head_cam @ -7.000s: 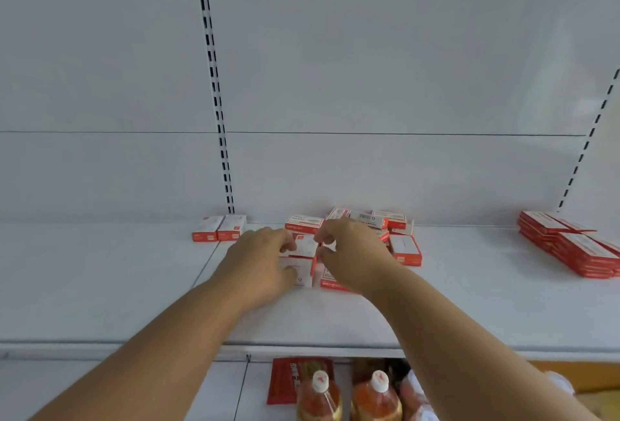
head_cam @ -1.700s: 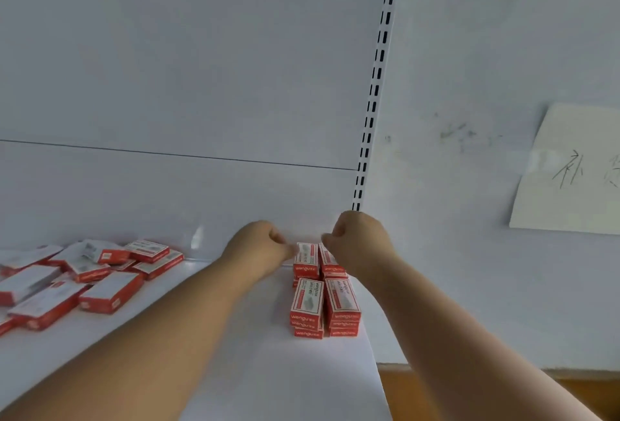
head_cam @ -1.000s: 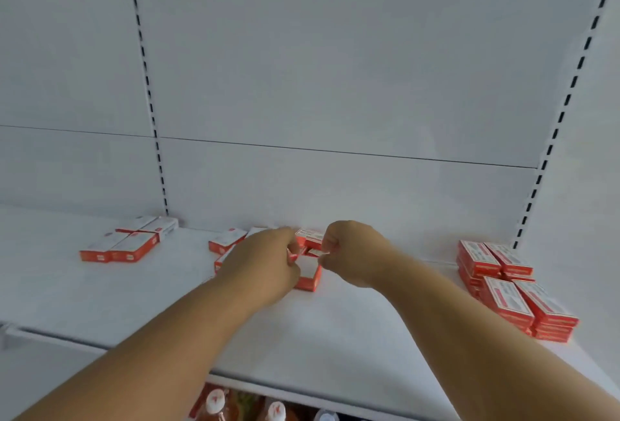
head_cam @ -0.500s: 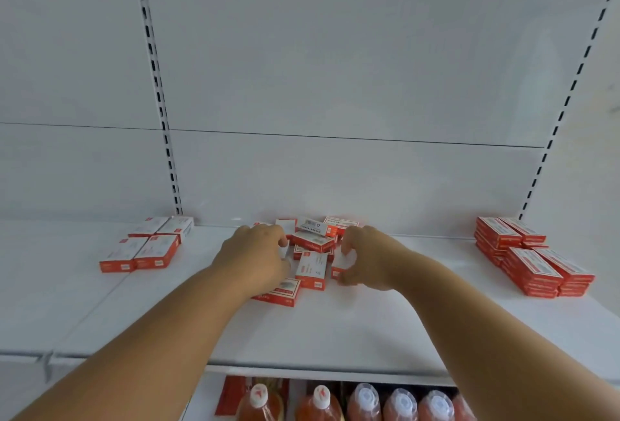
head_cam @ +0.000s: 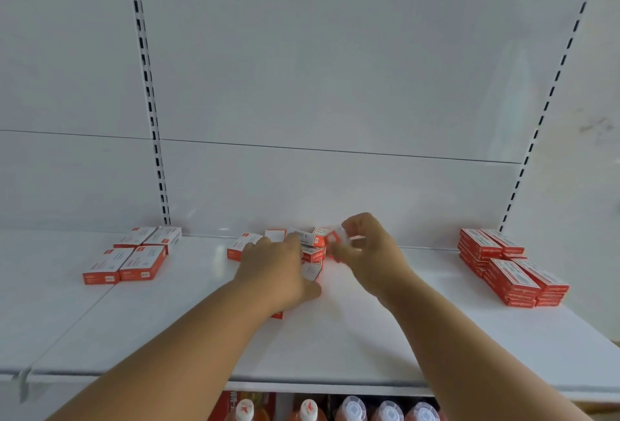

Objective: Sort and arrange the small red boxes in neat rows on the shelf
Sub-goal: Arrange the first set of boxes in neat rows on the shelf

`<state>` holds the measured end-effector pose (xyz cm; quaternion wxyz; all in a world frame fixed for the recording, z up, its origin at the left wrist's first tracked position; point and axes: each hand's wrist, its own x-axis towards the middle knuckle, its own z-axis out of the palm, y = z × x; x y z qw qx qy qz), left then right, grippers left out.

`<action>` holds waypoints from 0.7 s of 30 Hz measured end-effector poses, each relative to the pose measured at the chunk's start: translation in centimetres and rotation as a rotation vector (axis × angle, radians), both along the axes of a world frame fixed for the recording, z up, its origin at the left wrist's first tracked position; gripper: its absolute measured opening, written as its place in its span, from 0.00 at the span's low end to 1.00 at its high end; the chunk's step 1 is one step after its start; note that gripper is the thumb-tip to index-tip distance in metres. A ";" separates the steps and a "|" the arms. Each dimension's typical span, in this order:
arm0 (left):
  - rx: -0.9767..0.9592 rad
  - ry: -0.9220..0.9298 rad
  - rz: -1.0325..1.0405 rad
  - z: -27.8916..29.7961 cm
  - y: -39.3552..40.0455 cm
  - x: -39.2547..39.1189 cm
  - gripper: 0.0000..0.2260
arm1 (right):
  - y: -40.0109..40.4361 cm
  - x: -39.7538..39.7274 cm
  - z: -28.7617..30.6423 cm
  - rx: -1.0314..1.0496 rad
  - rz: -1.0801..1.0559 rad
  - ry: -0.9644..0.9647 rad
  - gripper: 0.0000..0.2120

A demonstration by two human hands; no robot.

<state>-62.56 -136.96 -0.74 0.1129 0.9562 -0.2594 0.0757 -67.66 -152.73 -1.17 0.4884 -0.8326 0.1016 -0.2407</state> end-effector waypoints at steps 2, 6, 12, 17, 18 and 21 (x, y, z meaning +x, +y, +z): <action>-0.181 0.051 0.006 0.3 0.4 -0.2 0.23 | 0.0 0.1 0.7 0.537 0.092 -0.017 0.10; -0.663 0.117 0.017 0.8 1.4 -1.2 0.18 | 0.0 -0.6 2.0 1.023 0.182 0.058 0.20; -1.334 0.514 0.063 0.4 2.8 -2.3 0.25 | 2.3 -1.2 2.4 0.899 0.233 0.087 0.19; -1.511 0.560 0.071 0.7 7.2 -1.2 0.24 | 6.9 0.5 2.7 0.724 0.372 0.139 0.11; -1.507 0.526 0.075 0.9 8.4 -0.7 0.23 | 8.2 1.1 2.8 0.681 0.373 0.132 0.11; -1.453 0.432 0.112 1.1 12.7 2.2 0.20 | 12.6 3.9 3.0 0.531 0.271 0.108 0.08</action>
